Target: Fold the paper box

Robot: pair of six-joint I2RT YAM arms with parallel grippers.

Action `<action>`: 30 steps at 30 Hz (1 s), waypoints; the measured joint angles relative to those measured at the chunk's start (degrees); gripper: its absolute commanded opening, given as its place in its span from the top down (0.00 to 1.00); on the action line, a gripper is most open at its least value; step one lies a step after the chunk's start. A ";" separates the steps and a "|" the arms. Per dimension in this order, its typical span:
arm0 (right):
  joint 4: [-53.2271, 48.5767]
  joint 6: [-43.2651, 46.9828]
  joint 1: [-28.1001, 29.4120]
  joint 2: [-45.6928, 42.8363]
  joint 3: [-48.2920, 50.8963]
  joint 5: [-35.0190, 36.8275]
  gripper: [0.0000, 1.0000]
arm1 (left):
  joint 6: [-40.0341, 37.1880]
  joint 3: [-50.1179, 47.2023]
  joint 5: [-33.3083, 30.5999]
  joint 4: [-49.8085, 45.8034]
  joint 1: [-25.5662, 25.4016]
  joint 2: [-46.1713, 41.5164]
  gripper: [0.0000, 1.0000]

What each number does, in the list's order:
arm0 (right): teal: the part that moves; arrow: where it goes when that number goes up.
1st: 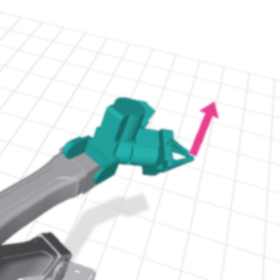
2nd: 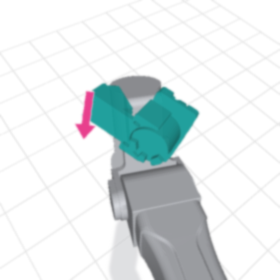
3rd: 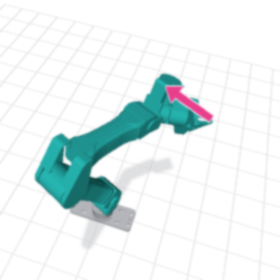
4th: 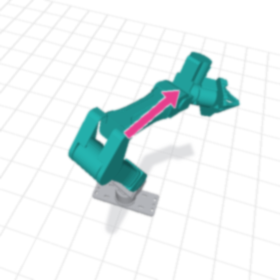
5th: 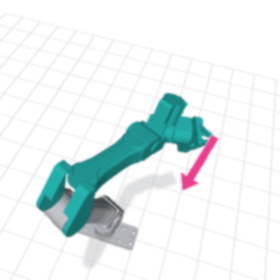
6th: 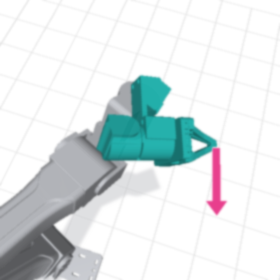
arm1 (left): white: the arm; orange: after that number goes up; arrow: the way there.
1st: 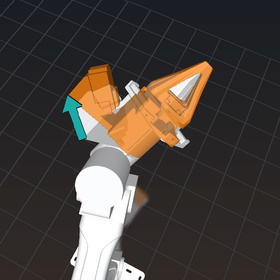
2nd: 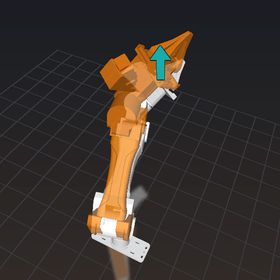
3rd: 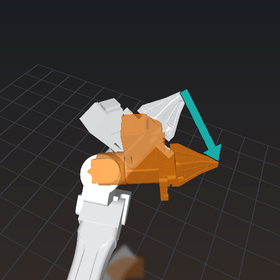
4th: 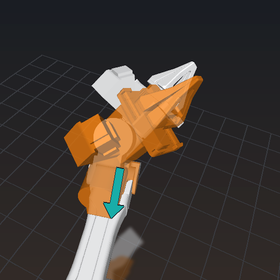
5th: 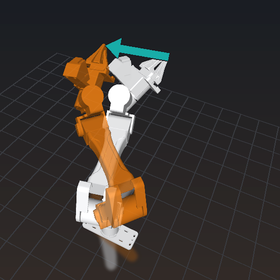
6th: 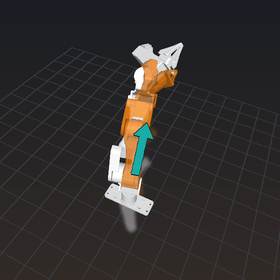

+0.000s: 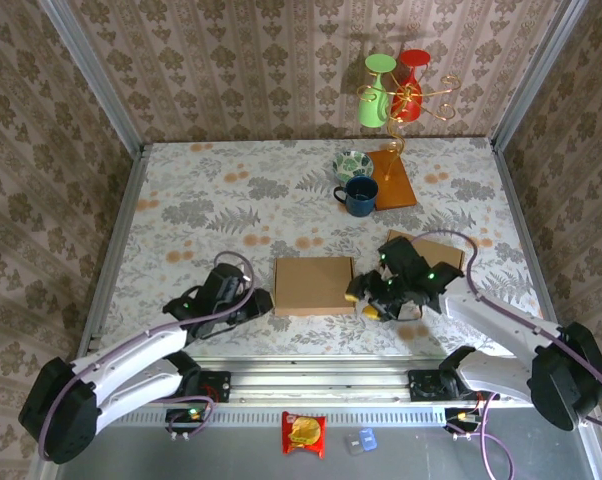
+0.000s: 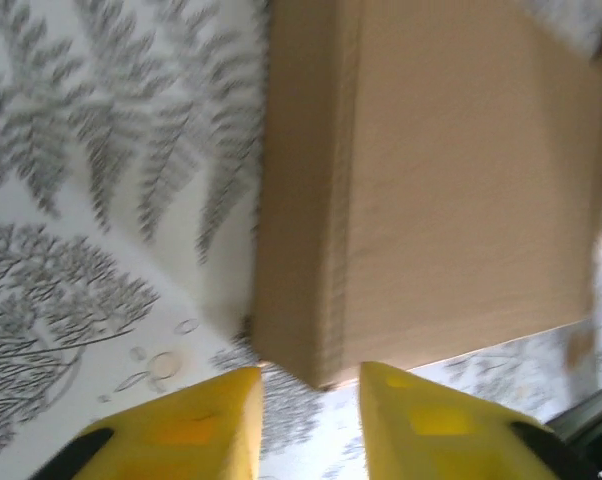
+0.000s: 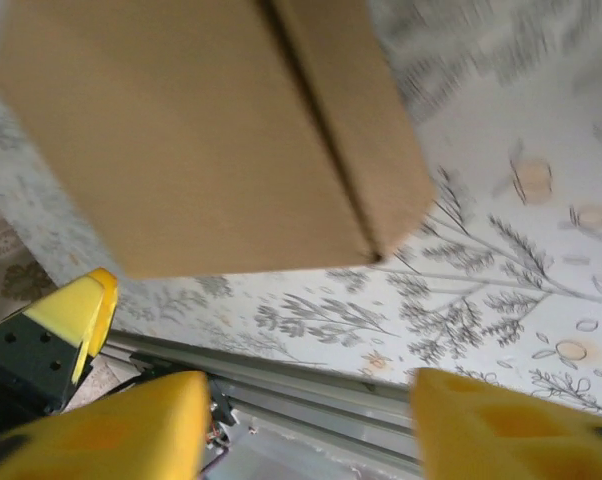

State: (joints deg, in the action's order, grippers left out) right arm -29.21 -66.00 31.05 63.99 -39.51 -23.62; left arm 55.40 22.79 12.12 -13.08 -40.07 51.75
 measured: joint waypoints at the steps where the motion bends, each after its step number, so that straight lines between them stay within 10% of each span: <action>1: -1.49 2.32 -1.62 -0.94 -1.92 1.11 0.00 | -0.70 1.86 0.00 -0.92 1.20 0.00 0.01; 10: -5.42 27.74 -20.17 -17.42 -9.88 28.74 0.00 | -12.02 21.31 -3.30 -7.87 26.80 3.19 0.00; 20: 28.37 51.91 -25.24 -16.83 19.63 41.20 0.00 | -41.72 5.84 -36.28 12.26 27.43 4.42 0.00; 30: 54.45 57.99 -28.83 -2.32 24.68 36.81 0.00 | -54.53 -7.28 -33.81 44.81 31.23 18.75 0.00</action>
State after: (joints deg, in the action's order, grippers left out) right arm 25.23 -8.01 2.22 61.67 -14.83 13.19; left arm 0.86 15.51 -21.69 31.73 -8.84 70.50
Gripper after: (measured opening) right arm 0.999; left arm 0.999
